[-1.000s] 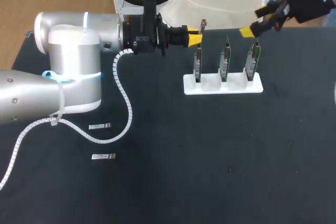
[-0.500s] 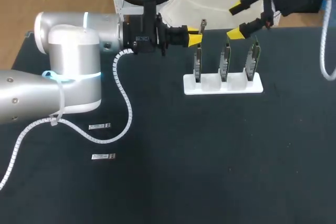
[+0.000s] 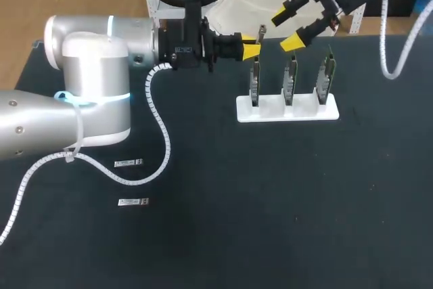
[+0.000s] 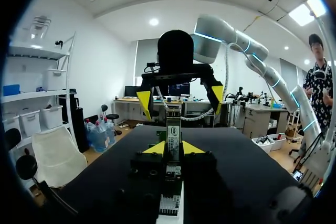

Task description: Pick up the optical module with the left hand, and insert it into the network port with the right hand.

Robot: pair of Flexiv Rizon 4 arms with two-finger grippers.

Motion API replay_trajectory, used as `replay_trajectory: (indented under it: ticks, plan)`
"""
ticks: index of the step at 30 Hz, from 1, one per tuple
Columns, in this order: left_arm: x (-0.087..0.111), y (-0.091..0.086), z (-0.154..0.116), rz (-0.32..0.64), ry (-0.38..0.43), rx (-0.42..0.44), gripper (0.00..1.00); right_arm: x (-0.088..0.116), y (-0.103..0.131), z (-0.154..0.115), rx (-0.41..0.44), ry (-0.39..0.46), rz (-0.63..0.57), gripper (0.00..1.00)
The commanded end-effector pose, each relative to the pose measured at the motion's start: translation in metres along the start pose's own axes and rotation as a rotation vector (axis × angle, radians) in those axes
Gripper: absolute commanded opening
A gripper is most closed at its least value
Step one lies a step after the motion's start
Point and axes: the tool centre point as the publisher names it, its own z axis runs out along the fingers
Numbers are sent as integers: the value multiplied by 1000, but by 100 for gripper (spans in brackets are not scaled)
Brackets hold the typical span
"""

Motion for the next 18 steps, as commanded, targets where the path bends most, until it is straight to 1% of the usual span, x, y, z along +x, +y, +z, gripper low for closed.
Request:
replay_trajectory:
  ticks: [1, 6, 10, 14, 18]
  plan:
    - [0, -2, 0, 2, -3, -9, 0, -2, -7, 2, -216, -21, 2, 100]
    - [0, -2, 0, 2, -3, -9, 0, -7, -6, 4, -129, -37, 8, 100]
    - [0, -2, 0, 2, -3, -9, 0, -9, -5, 7, -89, -43, 11, 100]
    - [0, -2, 0, 2, -3, -9, 0, -11, -4, 12, -23, -45, 23, 100]
    - [0, -2, 0, 2, -3, -9, 0, -12, -2, 15, 15, -55, 30, 100]
